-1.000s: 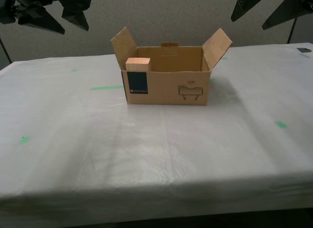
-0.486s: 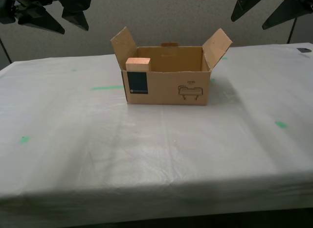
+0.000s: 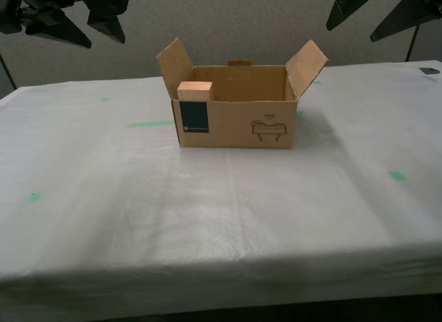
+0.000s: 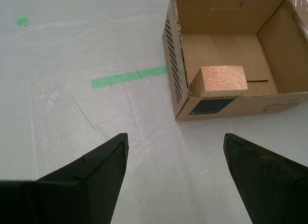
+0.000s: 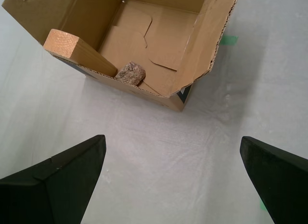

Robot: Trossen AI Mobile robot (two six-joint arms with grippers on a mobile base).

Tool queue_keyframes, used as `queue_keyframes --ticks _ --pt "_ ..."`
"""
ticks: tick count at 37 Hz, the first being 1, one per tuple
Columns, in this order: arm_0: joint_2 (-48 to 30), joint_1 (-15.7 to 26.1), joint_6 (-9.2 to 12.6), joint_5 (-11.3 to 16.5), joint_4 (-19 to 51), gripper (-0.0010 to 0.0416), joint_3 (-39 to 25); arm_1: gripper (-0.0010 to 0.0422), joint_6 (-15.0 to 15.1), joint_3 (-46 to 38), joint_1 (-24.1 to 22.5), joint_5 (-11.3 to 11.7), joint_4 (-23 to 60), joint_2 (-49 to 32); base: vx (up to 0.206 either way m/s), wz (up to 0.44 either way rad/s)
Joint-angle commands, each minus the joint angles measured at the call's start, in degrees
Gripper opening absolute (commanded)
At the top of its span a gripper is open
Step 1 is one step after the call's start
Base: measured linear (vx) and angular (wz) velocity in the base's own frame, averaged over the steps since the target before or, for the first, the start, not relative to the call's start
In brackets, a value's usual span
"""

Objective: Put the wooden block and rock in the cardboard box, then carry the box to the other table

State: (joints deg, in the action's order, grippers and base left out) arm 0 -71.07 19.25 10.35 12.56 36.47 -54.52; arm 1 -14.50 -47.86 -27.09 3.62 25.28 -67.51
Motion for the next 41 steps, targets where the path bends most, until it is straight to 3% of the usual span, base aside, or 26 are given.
queue_keyframes --ticks 1,41 --pt "0.02 0.00 0.15 -0.07 -0.04 0.0390 -0.07 0.0268 0.09 -0.02 0.00 0.26 -0.11 -0.02 0.000 0.000" --pt "0.02 0.00 0.15 -0.07 -0.07 0.0390 -0.07 0.0268 0.09 -0.02 0.00 0.26 -0.11 -0.02 0.000 0.000"
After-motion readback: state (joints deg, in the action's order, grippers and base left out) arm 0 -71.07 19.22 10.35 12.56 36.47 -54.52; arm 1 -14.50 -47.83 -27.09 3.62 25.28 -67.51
